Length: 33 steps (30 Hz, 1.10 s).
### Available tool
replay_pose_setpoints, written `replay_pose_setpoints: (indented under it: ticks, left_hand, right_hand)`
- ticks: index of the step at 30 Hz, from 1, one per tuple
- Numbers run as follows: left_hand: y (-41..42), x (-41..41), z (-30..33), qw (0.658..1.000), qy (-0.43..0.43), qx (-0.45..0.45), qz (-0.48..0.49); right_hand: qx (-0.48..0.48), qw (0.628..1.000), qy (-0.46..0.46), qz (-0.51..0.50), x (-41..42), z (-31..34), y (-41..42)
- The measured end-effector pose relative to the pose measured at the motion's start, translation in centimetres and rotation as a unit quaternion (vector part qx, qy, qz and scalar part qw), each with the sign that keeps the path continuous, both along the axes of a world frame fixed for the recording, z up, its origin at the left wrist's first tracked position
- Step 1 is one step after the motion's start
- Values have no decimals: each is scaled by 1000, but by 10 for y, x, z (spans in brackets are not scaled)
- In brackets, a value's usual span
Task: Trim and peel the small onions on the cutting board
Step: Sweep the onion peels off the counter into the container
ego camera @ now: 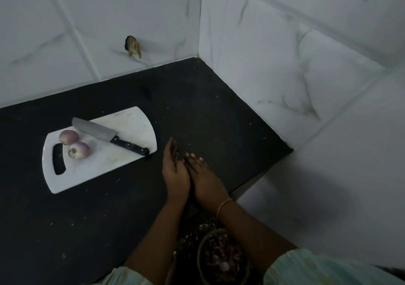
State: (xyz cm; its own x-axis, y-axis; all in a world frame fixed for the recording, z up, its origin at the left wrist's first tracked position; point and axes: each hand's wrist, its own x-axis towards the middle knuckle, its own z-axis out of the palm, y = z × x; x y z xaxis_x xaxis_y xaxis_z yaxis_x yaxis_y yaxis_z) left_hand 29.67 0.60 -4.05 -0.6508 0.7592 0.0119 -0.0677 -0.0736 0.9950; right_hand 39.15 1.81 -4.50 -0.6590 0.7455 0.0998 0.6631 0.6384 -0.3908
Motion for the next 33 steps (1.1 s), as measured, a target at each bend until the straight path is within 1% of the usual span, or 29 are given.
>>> replay_pose_setpoints:
  ticks: [1,4,6,9,12,14,15,16,17,18,19,20,21,22,25,27,28,29,31,32,33]
  left_hand:
    - [0,0,-1,1000,2,-4,-3]
    - [-2,-1,0,1000,3,-17,-2]
    - [-3,-3,2,1000,-11,-23,8]
    - [-14,3,14,993,-114,-25,13]
    - [-56,27,25,987,-132,-89,33]
    - [-94,53,27,972,-169,-161,0]
    - [-110,64,23,956,-203,-209,-42]
    - [-121,73,19,929,-251,-252,-104]
    - [-127,78,7,889,-319,-282,-168]
    - [-125,80,-2,840,-403,-299,-207]
    - [-122,78,-11,797,-479,-291,-225]
    - [-114,73,-22,769,-540,-265,-218]
    - [-104,67,-32,749,-589,-228,-202]
    - [-96,63,-40,734,-618,-201,-196]
    - [-85,66,-48,716,-649,-155,-205]
    - [-84,70,-54,711,-659,-136,-203]
    - [-82,71,-55,711,-658,-129,-214]
    - [-81,76,-54,712,-652,-127,-226]
    - [-79,85,-51,732,-620,-131,-251]
    - [-80,92,-49,735,-608,-134,-269]
    - [-81,98,-47,738,-597,-139,-282]
  right_hand:
    - [-4,1000,-2,19,1,3,1]
    - [-29,999,-16,36,8,14,0]
    - [-24,997,-33,60,20,20,-2]
    - [-19,995,-55,87,36,25,-7]
    - [-23,995,-47,84,39,27,-2]
    - [-28,995,-41,92,40,30,1]
    - [-32,994,-35,94,41,31,0]
    - [-33,995,-26,95,41,32,0]
    - [-31,995,-20,95,44,31,-3]
    - [-24,995,-13,93,46,30,-5]
    - [-19,996,-5,91,49,28,-10]
    - [-19,996,2,84,51,26,-13]
    - [-23,996,5,82,55,23,-16]
    - [-28,996,8,83,61,20,-22]
    - [15,996,24,86,80,13,-42]
    - [58,994,39,81,95,10,-60]
    - [64,995,45,68,101,7,-69]
    - [38,997,60,42,110,2,-80]
    - [-22,995,94,-23,125,-7,-96]
    - [-66,989,122,-53,132,-12,-104]
    - [-80,979,161,-94,133,-13,-109]
